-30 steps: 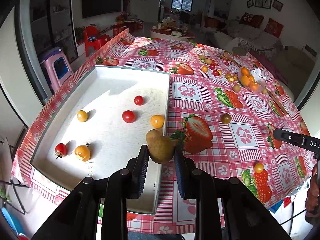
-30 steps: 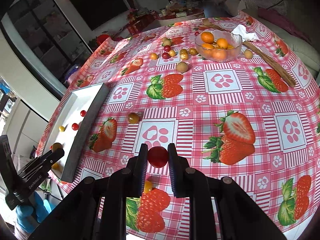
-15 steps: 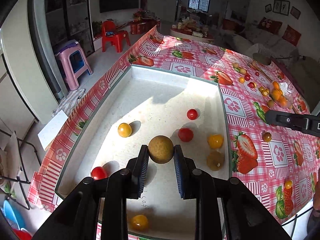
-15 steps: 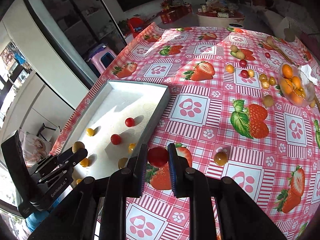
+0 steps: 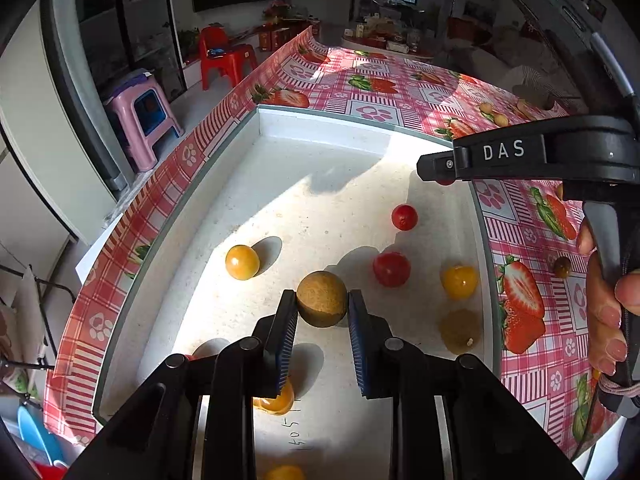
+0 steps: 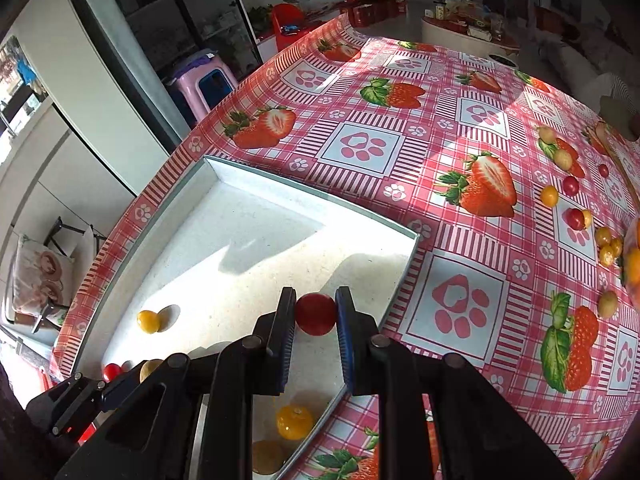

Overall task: Organize fruits
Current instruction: 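Carry both fruits over the white tray and open both tools, then grasp a brown fruit with the left tool while the right grasps a yellow tomato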

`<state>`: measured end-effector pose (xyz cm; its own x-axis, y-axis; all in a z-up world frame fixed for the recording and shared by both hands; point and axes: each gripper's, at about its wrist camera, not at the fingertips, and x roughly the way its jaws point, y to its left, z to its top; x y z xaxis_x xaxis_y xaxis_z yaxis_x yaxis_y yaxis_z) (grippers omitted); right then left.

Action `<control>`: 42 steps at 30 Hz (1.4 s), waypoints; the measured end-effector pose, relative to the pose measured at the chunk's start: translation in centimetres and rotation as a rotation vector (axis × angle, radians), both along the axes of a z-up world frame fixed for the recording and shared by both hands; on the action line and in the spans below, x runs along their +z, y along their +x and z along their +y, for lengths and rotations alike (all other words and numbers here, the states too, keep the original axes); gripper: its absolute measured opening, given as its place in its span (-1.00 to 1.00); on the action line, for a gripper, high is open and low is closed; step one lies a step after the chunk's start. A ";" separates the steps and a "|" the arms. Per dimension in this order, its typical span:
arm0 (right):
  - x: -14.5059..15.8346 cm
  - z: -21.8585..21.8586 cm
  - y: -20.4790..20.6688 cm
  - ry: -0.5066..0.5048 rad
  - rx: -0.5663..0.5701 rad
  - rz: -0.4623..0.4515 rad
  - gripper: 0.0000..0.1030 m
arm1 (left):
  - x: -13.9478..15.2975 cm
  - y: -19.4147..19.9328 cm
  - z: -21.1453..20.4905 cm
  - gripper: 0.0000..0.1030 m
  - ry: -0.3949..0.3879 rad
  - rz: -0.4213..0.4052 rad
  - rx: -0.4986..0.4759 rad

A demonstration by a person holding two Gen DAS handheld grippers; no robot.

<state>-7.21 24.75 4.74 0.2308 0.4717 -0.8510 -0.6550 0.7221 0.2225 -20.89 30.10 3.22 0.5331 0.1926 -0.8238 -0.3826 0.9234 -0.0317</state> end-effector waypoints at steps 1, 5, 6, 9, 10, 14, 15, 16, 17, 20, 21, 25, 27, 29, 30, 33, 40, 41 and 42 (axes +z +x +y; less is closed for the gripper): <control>-0.1 0.4 0.0 -0.009 0.007 -0.008 -0.57 | -0.1 0.1 -0.1 -0.48 0.001 0.002 -0.002; -0.6 1.6 -0.2 -0.040 0.031 -0.031 -0.57 | -0.3 0.4 -0.3 -0.48 0.005 0.011 -0.008; -0.8 1.8 -0.1 -0.045 0.032 -0.030 -0.57 | -0.3 0.5 -0.3 -0.48 0.007 0.013 -0.009; -1.3 2.2 0.1 -0.058 0.032 -0.023 -0.57 | -0.5 0.6 -0.4 -0.48 0.008 0.020 -0.015; -1.4 2.3 0.1 -0.063 0.032 -0.022 -0.57 | -0.6 0.6 -0.4 -0.48 0.008 0.022 -0.016; -2.1 2.5 0.3 -0.083 0.031 -0.016 -0.57 | -0.9 0.8 -0.4 -0.48 0.006 0.035 -0.016; -2.3 2.6 0.3 -0.089 0.032 -0.014 -0.57 | -1.0 0.8 -0.4 -0.48 0.005 0.041 -0.018; -2.5 2.7 0.3 -0.096 0.032 -0.011 -0.57 | -1.1 0.8 -0.4 -0.48 0.007 0.044 -0.020; -2.8 2.8 0.4 -0.105 0.032 -0.008 -0.57 | -1.1 0.8 -0.6 -0.48 0.014 0.046 -0.024; -3.1 2.9 0.4 -0.118 0.026 -0.012 -0.56 | -1.1 1.0 -0.8 -0.48 0.024 0.058 -0.029; -3.1 3.0 0.4 -0.125 0.029 -0.015 -0.55 | -1.1 1.0 -0.8 -0.48 0.027 0.061 -0.031; -2.8 3.0 0.4 -0.078 0.049 0.036 0.07 | -1.0 1.0 -0.9 -0.46 0.028 0.065 -0.033; -2.1 2.5 0.2 -0.040 0.042 0.042 0.40 | -1.0 1.0 -0.8 0.05 0.022 0.064 -0.030; -1.0 1.8 -0.1 -0.016 0.032 0.022 0.46 | -0.5 0.5 -1.0 0.48 0.049 0.028 -0.016; -0.5 1.3 -0.1 -0.003 0.028 0.018 0.46 | -0.3 0.3 -1.1 0.48 0.060 0.017 -0.021; 1.2 -1.3 -0.3 0.041 -0.003 0.000 0.51 | 0.1 0.0 -1.2 0.48 0.043 0.020 -0.028; 3.1 -10.7 -0.2 0.103 -0.136 0.002 0.52 | 1.9 -0.1 -3.1 0.48 0.040 -0.019 -0.050; 3.1 -12.1 -0.4 0.104 -0.155 0.003 0.52 | 2.2 0.0 -3.6 0.48 0.042 -0.027 -0.059; 3.1 -13.5 -0.5 0.104 -0.174 0.003 0.52 | 2.5 0.0 -4.2 0.48 0.045 -0.035 -0.070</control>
